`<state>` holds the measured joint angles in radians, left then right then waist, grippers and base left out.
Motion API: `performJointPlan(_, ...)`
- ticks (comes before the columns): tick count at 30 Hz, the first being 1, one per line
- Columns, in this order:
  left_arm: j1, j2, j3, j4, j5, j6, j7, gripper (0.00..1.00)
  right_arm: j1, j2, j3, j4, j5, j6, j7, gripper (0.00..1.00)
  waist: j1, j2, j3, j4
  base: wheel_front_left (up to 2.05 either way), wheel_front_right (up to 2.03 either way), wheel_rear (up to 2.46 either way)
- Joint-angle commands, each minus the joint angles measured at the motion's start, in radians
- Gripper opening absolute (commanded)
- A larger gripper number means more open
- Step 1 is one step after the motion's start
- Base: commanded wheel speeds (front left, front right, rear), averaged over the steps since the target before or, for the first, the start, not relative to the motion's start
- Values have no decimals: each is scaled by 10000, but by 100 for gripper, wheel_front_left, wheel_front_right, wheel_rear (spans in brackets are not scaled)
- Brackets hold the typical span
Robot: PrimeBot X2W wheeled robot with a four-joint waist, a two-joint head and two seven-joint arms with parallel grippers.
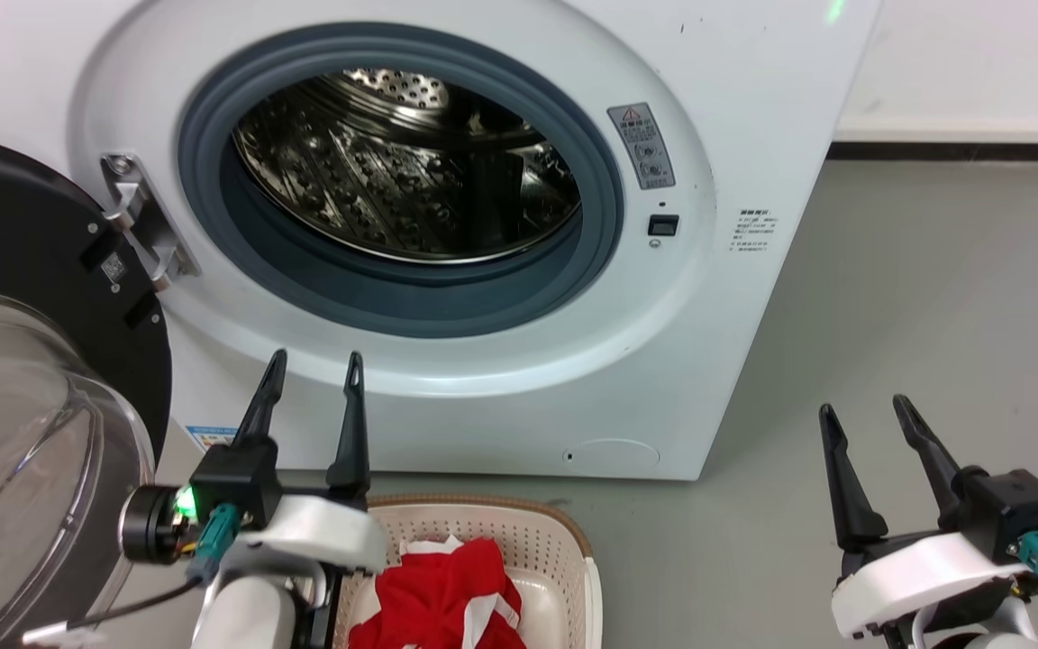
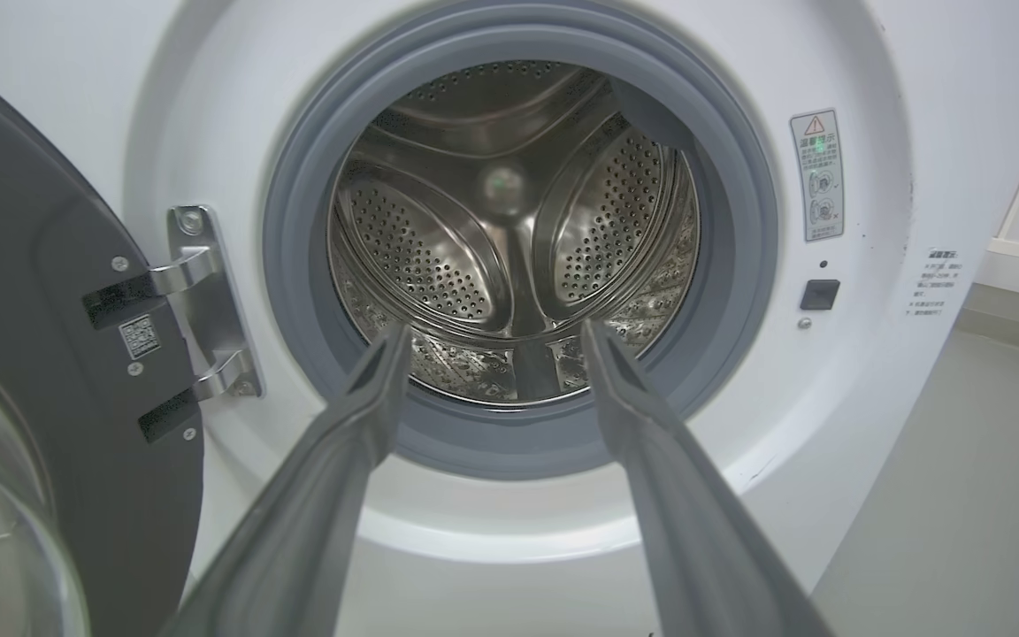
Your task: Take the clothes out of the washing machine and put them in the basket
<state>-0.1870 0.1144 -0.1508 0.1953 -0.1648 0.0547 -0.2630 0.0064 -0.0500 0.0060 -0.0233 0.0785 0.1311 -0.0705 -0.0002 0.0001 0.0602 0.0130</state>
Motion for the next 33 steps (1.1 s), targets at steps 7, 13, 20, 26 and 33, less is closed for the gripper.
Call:
performJointPlan(7,933,231,-51,-444,157,208,134,100,497,-4,-28,-202,33,-7,100,100,2,-1,-508,3,0,0,0)
performJointPlan(13,1233,272,-82,-586,57,258,430,100,647,-4,-18,-261,84,-5,154,100,2,-1,-629,-25,0,0,0)
performJointPlan(20,1342,303,-108,-553,-61,308,516,100,715,-4,36,-285,83,-7,162,100,2,-1,-668,-59,0,0,0)
performJointPlan(26,1427,324,-140,-513,-104,357,539,100,764,-4,79,-331,115,-7,192,100,2,-1,-674,-64,0,0,0)
performJointPlan(33,1412,291,-143,-430,-170,340,554,0,662,4,104,-176,113,0,181,0,2,-1,-644,-80,0,0,0)
